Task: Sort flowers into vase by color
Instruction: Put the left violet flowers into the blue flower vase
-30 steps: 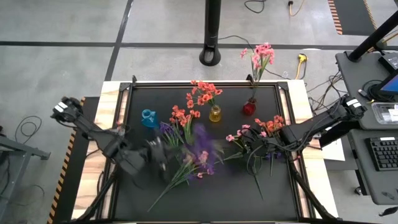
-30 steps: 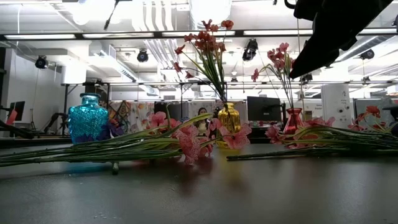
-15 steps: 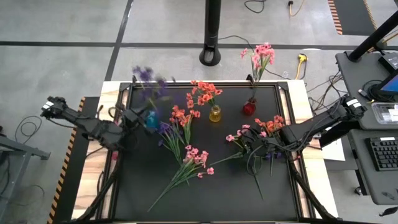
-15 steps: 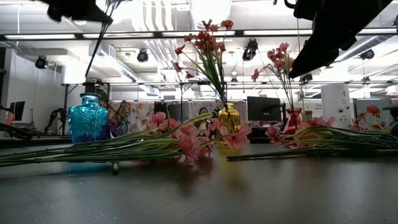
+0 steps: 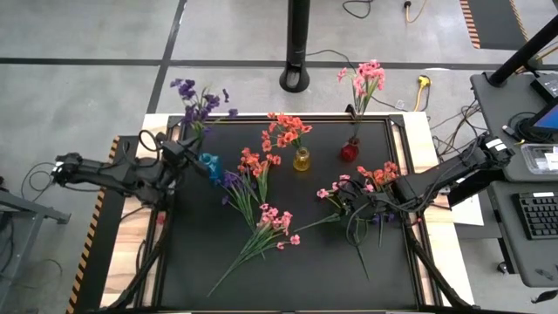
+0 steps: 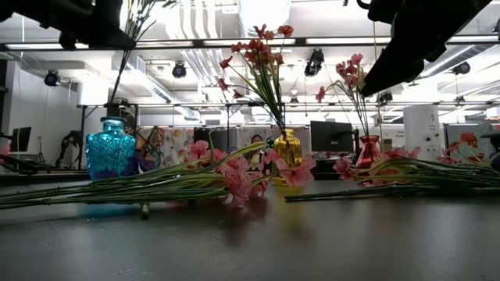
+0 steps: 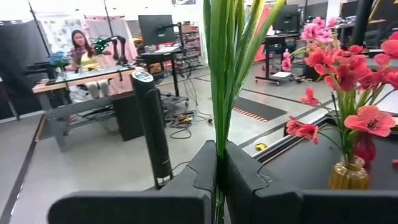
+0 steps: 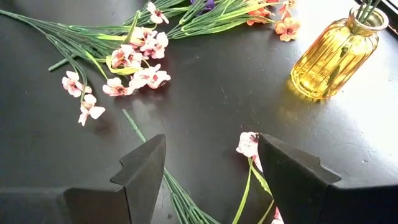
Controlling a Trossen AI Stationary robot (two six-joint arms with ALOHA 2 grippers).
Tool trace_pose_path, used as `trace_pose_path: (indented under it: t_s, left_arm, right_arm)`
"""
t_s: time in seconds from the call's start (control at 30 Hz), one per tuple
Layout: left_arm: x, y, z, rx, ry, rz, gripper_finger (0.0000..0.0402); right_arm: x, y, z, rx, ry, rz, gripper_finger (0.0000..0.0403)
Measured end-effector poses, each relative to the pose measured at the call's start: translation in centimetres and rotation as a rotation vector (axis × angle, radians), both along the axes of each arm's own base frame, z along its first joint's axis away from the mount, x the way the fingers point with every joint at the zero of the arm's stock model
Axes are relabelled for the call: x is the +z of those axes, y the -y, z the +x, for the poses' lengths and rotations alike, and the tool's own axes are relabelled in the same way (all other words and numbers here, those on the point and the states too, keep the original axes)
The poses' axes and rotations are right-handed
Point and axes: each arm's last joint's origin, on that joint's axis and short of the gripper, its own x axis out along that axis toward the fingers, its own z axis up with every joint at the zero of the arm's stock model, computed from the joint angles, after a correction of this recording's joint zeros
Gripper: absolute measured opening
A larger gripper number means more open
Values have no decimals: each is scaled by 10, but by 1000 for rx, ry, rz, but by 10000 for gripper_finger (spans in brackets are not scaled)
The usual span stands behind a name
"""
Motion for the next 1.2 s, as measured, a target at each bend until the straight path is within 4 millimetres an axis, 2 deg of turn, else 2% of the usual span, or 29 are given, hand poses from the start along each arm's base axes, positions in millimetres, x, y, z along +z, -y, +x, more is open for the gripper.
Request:
trace_pose_path:
  t_s: [0.2,0.47,0.67,1.2]
  left_arm:
    - [-2,-8,1,6,0,-2,0]
    - [-20,-14,3,46,-48,-1,0]
    - [-23,-14,3,48,-32,-16,2]
    - [-27,-14,3,53,26,-86,54]
  right_arm:
    - [0,0,0,-3,3,4,249]
    - [0,0,0,-4,3,4,249]
    - [0,0,0,-3,3,5,249]
    - [0,0,0,-13,5,16,249]
